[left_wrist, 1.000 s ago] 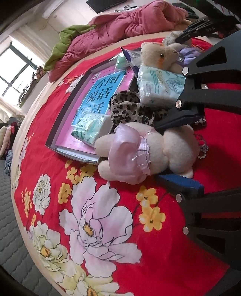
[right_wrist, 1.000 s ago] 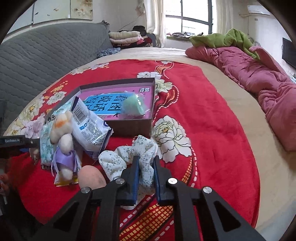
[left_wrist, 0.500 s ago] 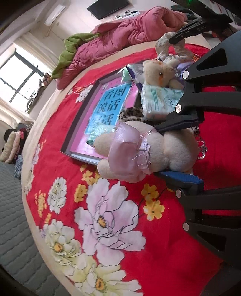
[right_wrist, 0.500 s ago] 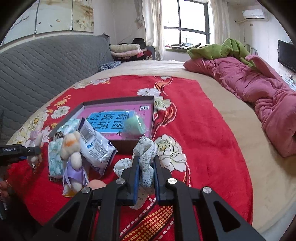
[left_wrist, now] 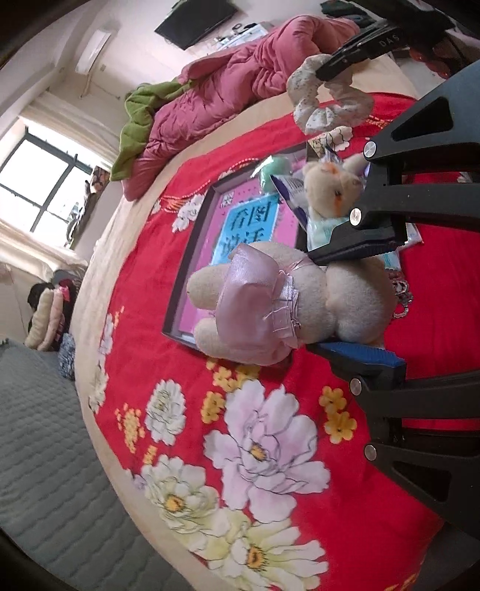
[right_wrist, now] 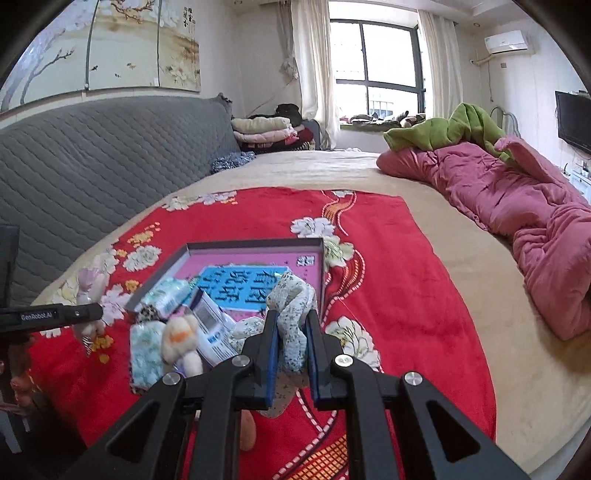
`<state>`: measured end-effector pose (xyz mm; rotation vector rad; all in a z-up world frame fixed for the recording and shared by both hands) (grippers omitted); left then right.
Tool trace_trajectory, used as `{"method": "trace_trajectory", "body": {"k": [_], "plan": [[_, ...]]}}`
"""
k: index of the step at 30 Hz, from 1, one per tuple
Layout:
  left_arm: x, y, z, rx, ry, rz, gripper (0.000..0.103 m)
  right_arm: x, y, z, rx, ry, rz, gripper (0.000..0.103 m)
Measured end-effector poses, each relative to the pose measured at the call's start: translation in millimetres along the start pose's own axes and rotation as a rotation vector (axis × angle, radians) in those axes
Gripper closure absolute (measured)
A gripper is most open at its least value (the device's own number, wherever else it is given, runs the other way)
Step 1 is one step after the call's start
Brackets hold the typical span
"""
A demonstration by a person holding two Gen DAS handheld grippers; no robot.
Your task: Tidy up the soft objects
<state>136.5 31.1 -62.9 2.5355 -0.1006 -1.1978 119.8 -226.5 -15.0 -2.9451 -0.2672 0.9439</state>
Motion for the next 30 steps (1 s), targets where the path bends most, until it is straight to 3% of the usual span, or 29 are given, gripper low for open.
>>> {"method": "trace_trajectory", "body": {"k": [11, 15, 30], "plan": [[-1.3, 31.3, -23.0, 0.049, 0.043, 0.002, 0.062, 2.5, -20.1, -36.4, -0.007, 0.044, -0.011, 0.089], [4.4, 42.6, -33.0, 0.077, 0.046, -0.031, 0.062, 4.6, -24.4, -46.0, -0.011, 0.045, -0.006, 0.089], [9.1, 81.6, -59.6, 0.188, 0.094, 0.028, 0.062, 19.0, -19.5, -79.0, -0.005, 0.070, 0.047, 0.089]]}}
Point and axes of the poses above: each gripper's, at about its wrist camera, not at the fingertips, and x roughly the way its jaws point, y to its right, z to its underside, the point moved 9 cm from there along x, roughly the way its jaws point, and after that the axes turned 1 degree about -z, right-handed, at the moved point
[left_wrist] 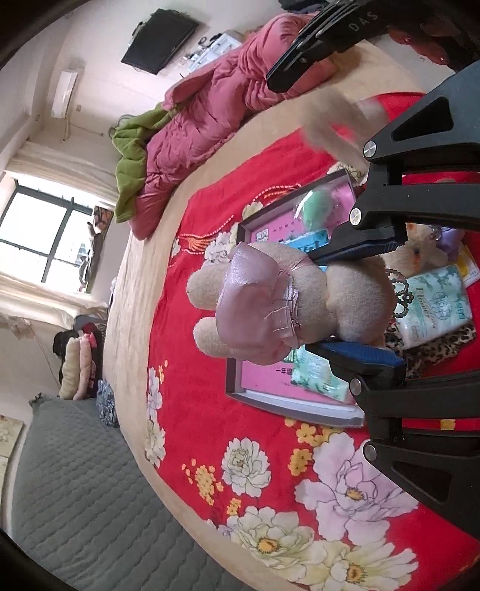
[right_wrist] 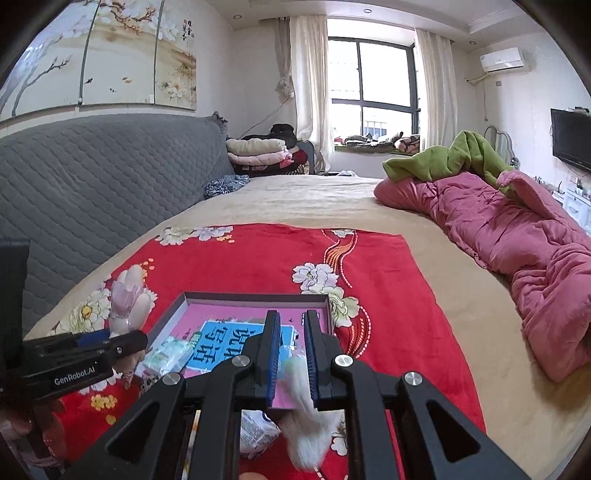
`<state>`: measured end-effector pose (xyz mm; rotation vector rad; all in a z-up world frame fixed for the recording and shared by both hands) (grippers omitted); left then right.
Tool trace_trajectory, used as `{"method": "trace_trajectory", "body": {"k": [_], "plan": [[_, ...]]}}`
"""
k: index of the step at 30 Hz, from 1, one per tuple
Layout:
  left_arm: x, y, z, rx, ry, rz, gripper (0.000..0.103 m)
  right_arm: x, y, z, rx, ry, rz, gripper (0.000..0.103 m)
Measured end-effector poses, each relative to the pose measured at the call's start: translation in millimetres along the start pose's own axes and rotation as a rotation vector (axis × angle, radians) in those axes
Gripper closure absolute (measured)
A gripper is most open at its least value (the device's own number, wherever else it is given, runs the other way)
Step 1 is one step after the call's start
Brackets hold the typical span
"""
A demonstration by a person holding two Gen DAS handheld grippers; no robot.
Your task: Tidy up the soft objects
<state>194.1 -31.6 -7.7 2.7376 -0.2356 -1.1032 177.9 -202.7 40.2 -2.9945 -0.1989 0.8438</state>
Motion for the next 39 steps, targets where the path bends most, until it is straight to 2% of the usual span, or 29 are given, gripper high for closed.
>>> {"method": "trace_trajectory", "body": {"k": [8, 12, 19, 20, 21, 22, 24, 28, 35, 39], "plan": [[10.0, -22.6, -13.6, -0.030, 0.023, -0.001, 0.062, 12.5, -7.9, -6.8, 0.004, -0.002, -0.010, 0.089], [20.1, -33.0, -16.2, -0.030, 0.022, -0.014, 0.062, 23.5, -10.6, 2.0, -0.009, -0.043, -0.016, 0.089], [39.2, -46.4, -8.1, -0.056, -0.008, -0.001, 0.062, 28.9, -4.4, 65.7, 0.018, -0.198, -0.065, 0.089], [40.6, -46.9, -7.5, -0.058, -0.009, 0.001, 0.062, 28.7, -3.7, 75.9, 0.034, -0.222, -0.080, 0.088], [42.5, -47.4, -6.5, -0.060, -0.013, 0.004, 0.062, 28.5, -3.2, 86.0, 0.041, -0.250, -0.088, 0.081], [43.8, -47.2, -5.6, -0.059, -0.016, 0.007, 0.062, 28.6, -2.8, 94.1, 0.039, -0.274, -0.089, 0.070], [46.5, -45.1, -3.1, -0.052, -0.023, 0.012, 0.062, 25.2, -1.2, 108.2, 0.035, -0.292, -0.076, 0.056], [51.7, -40.2, 0.6, -0.034, -0.033, 0.018, 0.062, 23.7, -8.5, 126.5, 0.084, -0.332, -0.161, 0.040], [60.6, -35.4, 3.9, -0.011, -0.045, 0.012, 0.062, 42.2, -10.8, 152.6, 0.038, -0.410, -0.111, 0.039], [64.5, -35.3, 3.1, -0.008, -0.045, 0.014, 0.062, 51.3, -2.4, 162.2, 0.059, -0.432, -0.101, 0.039]]}}
Point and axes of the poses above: each gripper's, at about its wrist camera, not at the fingertips, and x roughly the way its jaws point, y to its right, z to its underside, the point moved 9 cm from there along x, roughly the way its jaws point, and after that the axes turned 1 degree about -z, right-handed, at the moved point
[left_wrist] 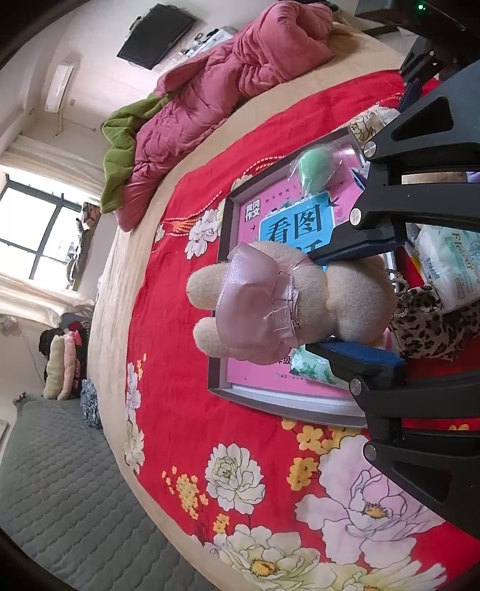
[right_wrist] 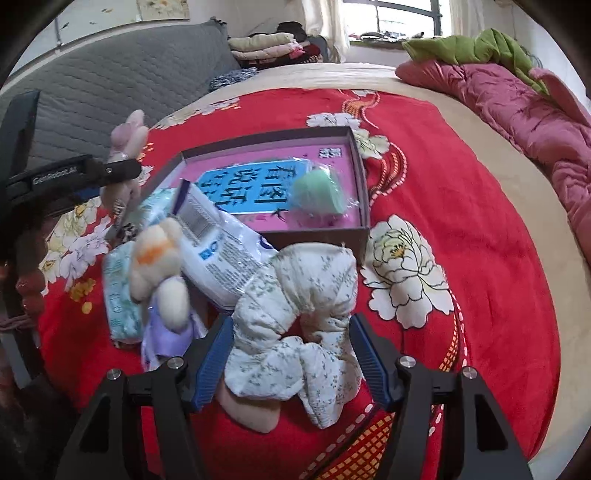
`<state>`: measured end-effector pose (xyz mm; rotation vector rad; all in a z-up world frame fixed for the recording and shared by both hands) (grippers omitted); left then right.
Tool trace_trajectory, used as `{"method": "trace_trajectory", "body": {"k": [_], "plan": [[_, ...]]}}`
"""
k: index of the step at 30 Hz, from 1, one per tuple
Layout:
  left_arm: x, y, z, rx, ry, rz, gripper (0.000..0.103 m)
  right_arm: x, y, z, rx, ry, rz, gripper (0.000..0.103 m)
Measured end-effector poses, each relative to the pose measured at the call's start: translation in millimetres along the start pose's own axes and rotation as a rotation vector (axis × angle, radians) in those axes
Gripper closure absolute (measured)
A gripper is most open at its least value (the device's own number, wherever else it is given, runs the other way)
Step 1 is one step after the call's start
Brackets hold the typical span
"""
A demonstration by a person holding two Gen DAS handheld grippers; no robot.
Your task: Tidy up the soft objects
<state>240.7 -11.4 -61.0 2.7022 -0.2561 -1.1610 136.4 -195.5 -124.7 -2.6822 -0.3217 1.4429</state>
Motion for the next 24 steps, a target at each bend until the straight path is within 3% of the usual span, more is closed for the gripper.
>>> {"method": "trace_trajectory", "body": {"k": [2, 4, 7, 11, 18, 24], "plan": [[2.0, -0.2, 0.0, 0.003, -0.002, -0.002, 0.062, 2.5, 4.4, 0.6, 0.017, -0.002, -0.005, 0.047], [4.8, -1.6, -0.4, 0.001, -0.004, -0.001, 0.062, 3.8, 7.8, 0.2, 0.018, -0.004, -0.003, 0.066], [8.6, -4.6, -1.7, -0.007, -0.005, 0.000, 0.062, 1.4, 11.9, -2.2, 0.010, 0.004, 0.007, 0.082], [15.2, -9.9, -3.5, -0.016, -0.008, -0.005, 0.062, -16.4, 14.6, -17.8, 0.012, 0.047, 0.002, 0.085], [19.7, -18.6, -13.2, -0.024, 0.003, 0.005, 0.062, -50.7, 0.2, -86.3, 0.010, 0.191, -0.041, 0.085], [30.4, -23.4, -10.7, -0.019, -0.022, 0.004, 0.062, -29.0, -32.8, -128.7, -0.059, 0.203, -0.093, 0.085]]}}
Point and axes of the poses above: each gripper's, at about its wrist camera, not at the fingertips, and x roughly the way its jaws point, y to its right, z to its underside, the point moved 9 cm from there along x, roughly the way its jaws point, and after that the axes turned 1 degree about -z, right-handed, at the moved point
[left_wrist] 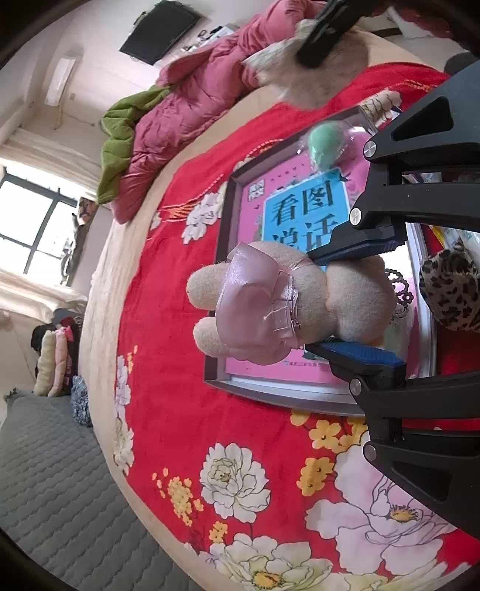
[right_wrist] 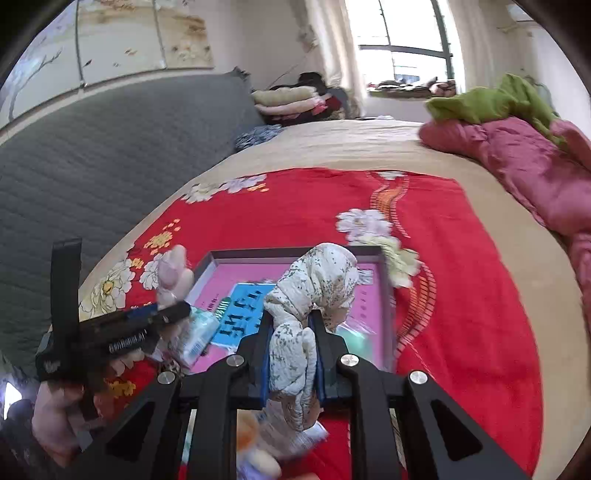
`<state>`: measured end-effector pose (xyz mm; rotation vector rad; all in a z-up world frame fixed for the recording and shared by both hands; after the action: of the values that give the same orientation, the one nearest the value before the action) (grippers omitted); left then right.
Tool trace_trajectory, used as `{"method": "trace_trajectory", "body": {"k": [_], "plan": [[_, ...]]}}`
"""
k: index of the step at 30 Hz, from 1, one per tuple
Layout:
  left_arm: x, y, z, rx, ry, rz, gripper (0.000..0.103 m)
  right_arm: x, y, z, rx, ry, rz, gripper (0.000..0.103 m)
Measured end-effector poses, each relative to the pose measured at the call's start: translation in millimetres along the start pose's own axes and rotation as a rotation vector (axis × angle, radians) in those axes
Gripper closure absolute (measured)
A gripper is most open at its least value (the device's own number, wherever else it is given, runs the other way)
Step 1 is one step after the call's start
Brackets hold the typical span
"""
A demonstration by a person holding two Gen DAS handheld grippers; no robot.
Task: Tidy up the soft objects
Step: 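Carry the bunny with left tool while right carries the scrunchie over the box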
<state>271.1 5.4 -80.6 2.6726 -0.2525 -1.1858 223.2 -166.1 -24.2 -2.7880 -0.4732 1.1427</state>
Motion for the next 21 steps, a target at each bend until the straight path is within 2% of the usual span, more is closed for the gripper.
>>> {"method": "trace_trajectory", "body": {"k": [4, 9, 17, 21], "plan": [[7.4, -1.4, 4.4, 0.013, -0.028, -0.005, 0.062, 30.7, -16.9, 0.2, -0.056, -0.040, -0.012, 0.085], [13.4, -0.2, 10.1, 0.029, -0.055, -0.007, 0.061, 63.0, -24.4, 15.9, -0.117, -0.108, 0.015, 0.085], [19.8, 10.1, 18.3, 0.064, -0.076, 0.014, 0.060, 79.4, -5.0, 34.2, -0.039, -0.167, 0.034, 0.083], [21.2, 19.3, 21.6, 0.085, -0.085, 0.037, 0.060, 75.2, 2.7, 35.1, -0.010, -0.165, 0.035, 0.073]]}}
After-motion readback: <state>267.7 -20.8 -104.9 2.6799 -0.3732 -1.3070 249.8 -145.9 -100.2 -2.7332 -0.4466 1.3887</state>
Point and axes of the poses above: each gripper's, at about its wrist camera, not at the fingertips, and x roughly the way its jaws point, y to its right, z to its underside, the point moved 9 cm from there along x, roughly the way its jaws point, and after that the axes turned 1 degree about -z, right-handed, at the moved point
